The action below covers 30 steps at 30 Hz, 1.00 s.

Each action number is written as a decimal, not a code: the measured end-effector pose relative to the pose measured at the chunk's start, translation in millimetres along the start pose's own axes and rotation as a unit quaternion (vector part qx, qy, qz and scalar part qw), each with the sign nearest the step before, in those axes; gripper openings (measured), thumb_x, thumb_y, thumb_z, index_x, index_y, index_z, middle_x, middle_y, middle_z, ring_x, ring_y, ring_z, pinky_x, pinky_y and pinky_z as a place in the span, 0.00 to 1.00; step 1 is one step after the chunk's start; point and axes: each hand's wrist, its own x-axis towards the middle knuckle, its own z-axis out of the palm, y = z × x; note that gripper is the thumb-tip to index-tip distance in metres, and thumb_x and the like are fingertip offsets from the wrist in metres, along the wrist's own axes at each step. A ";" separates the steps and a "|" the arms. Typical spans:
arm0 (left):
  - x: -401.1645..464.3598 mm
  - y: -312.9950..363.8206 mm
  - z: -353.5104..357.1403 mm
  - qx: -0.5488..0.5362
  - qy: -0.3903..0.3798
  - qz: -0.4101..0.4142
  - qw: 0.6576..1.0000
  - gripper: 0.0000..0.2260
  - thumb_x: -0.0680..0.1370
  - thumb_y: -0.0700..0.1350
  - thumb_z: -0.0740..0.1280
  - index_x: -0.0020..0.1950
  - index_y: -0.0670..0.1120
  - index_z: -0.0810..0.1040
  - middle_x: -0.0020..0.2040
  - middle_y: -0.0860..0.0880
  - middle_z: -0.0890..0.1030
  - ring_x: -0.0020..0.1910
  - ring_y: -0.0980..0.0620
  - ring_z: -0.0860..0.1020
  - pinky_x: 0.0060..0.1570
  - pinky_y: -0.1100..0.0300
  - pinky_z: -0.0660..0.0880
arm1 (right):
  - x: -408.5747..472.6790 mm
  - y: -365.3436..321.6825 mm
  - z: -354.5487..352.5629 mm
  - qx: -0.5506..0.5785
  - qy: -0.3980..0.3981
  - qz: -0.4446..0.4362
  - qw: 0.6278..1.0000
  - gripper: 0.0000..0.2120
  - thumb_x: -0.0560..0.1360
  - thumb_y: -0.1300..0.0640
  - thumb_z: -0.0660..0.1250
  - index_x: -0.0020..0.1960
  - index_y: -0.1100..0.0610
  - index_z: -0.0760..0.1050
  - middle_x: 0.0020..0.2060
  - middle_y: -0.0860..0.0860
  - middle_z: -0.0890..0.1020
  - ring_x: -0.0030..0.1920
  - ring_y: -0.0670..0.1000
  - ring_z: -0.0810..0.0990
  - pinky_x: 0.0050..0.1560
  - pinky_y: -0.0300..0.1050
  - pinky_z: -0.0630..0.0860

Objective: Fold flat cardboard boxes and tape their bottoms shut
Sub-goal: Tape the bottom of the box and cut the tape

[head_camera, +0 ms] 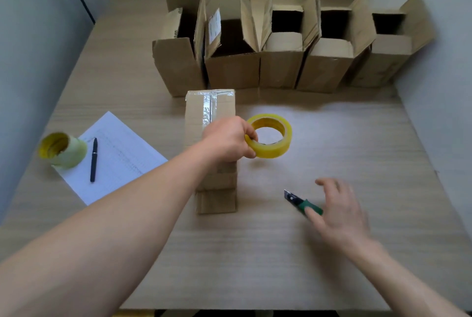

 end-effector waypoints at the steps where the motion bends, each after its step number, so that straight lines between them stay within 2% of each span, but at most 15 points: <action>1: 0.2 0.0 -0.5 0.000 -0.003 -0.001 1.000 0.12 0.64 0.56 0.79 0.41 0.62 0.79 0.38 0.62 0.78 0.48 0.53 0.79 0.49 0.58 0.75 | -19.5 12.1 10.5 -0.051 -0.065 0.021 0.996 0.25 0.66 0.48 0.74 0.62 0.52 0.74 0.53 0.52 0.76 0.54 0.59 0.75 0.50 0.51 0.73; 3: 1.9 0.7 -1.2 0.001 -0.009 -0.004 1.000 0.11 0.64 0.56 0.79 0.41 0.62 0.79 0.37 0.63 0.77 0.47 0.53 0.79 0.47 0.59 0.74 | -45.5 23.2 25.5 -0.076 -0.110 0.027 0.991 0.20 0.71 0.50 0.70 0.62 0.53 0.75 0.49 0.53 0.77 0.51 0.59 0.76 0.47 0.52 0.73; 6: 2.3 1.6 -2.9 -0.005 -0.017 -0.005 1.000 0.11 0.64 0.57 0.79 0.41 0.62 0.80 0.38 0.63 0.78 0.47 0.54 0.79 0.49 0.57 0.76 | -54.7 5.0 29.5 0.063 -0.093 0.059 0.992 0.15 0.78 0.55 0.63 0.64 0.55 0.74 0.53 0.54 0.79 0.55 0.59 0.77 0.49 0.53 0.74; 9: 3.4 1.0 -5.0 -0.004 -0.022 0.003 1.000 0.11 0.64 0.57 0.79 0.42 0.62 0.81 0.38 0.64 0.77 0.46 0.55 0.79 0.49 0.57 0.77 | -49.1 -35.4 20.9 0.214 -0.026 -0.015 0.976 0.17 0.77 0.55 0.59 0.63 0.56 0.75 0.51 0.49 0.80 0.52 0.50 0.78 0.49 0.45 0.72; 10: 3.5 1.2 -5.0 -0.004 -0.023 0.005 1.000 0.11 0.64 0.58 0.79 0.42 0.62 0.81 0.37 0.64 0.77 0.46 0.55 0.79 0.49 0.57 0.76 | -46.3 -48.8 17.8 0.236 -0.006 -0.043 0.971 0.18 0.77 0.54 0.59 0.64 0.57 0.75 0.51 0.48 0.80 0.51 0.48 0.77 0.49 0.42 0.72; 12: 3.2 1.6 -4.9 -0.004 -0.024 0.006 1.000 0.11 0.64 0.58 0.79 0.41 0.62 0.80 0.38 0.64 0.77 0.46 0.55 0.79 0.49 0.57 0.77 | -39.2 -68.2 15.7 0.247 0.016 -0.080 0.966 0.17 0.77 0.57 0.60 0.64 0.59 0.75 0.52 0.50 0.80 0.52 0.49 0.78 0.50 0.43 0.73; 18: 0.5 1.1 -5.7 0.000 -0.022 0.012 1.000 0.11 0.65 0.58 0.79 0.41 0.63 0.79 0.36 0.64 0.77 0.45 0.55 0.79 0.47 0.58 0.76 | -19.4 -85.7 29.6 0.163 -0.016 -0.114 0.980 0.19 0.79 0.59 0.63 0.70 0.59 0.72 0.50 0.56 0.79 0.48 0.61 0.79 0.44 0.57 0.78; 21: -0.7 1.7 -6.3 0.003 -0.015 0.009 1.000 0.11 0.64 0.58 0.79 0.41 0.63 0.78 0.35 0.65 0.76 0.45 0.55 0.78 0.45 0.60 0.72 | -14.2 -76.5 39.4 0.110 -0.051 -0.068 0.990 0.20 0.80 0.54 0.62 0.71 0.55 0.70 0.50 0.55 0.76 0.48 0.61 0.78 0.42 0.56 0.77; 24: -0.4 0.5 -5.4 0.001 -0.012 0.006 1.000 0.11 0.65 0.58 0.79 0.41 0.63 0.79 0.36 0.64 0.76 0.46 0.55 0.78 0.45 0.60 0.73 | -11.9 -52.8 38.1 -0.036 -0.098 0.019 0.994 0.20 0.80 0.45 0.59 0.69 0.49 0.69 0.54 0.52 0.73 0.56 0.57 0.74 0.48 0.51 0.74; 25: -0.4 0.7 -4.8 0.001 -0.011 0.007 1.000 0.11 0.65 0.58 0.79 0.43 0.63 0.79 0.36 0.64 0.76 0.46 0.55 0.78 0.45 0.61 0.73 | -10.3 -47.0 34.4 -0.051 -0.085 0.036 0.994 0.21 0.79 0.43 0.61 0.68 0.49 0.70 0.57 0.52 0.73 0.58 0.57 0.73 0.52 0.50 0.71; 27: -0.7 1.4 -4.7 0.002 -0.007 0.010 1.000 0.12 0.65 0.58 0.78 0.45 0.62 0.81 0.37 0.63 0.77 0.46 0.55 0.78 0.43 0.60 0.72 | 0.1 -49.1 17.6 0.032 0.032 0.029 0.999 0.23 0.76 0.44 0.66 0.68 0.52 0.73 0.62 0.54 0.74 0.61 0.58 0.73 0.57 0.52 0.68; 29: -0.8 0.8 -4.9 0.010 -0.002 0.014 1.000 0.13 0.65 0.59 0.78 0.47 0.62 0.82 0.38 0.62 0.78 0.46 0.54 0.78 0.43 0.60 0.71 | 24.1 -67.2 -4.1 0.123 0.176 -0.065 0.975 0.26 0.73 0.47 0.67 0.68 0.56 0.73 0.61 0.55 0.76 0.60 0.56 0.74 0.57 0.52 0.69; 30: -0.6 0.6 -4.6 0.014 -0.003 0.016 1.000 0.13 0.66 0.59 0.78 0.48 0.62 0.82 0.40 0.61 0.79 0.47 0.54 0.78 0.44 0.60 0.72 | 38.4 -78.7 -14.4 0.122 0.198 -0.125 0.965 0.27 0.72 0.47 0.68 0.68 0.57 0.73 0.60 0.54 0.77 0.59 0.55 0.74 0.58 0.52 0.69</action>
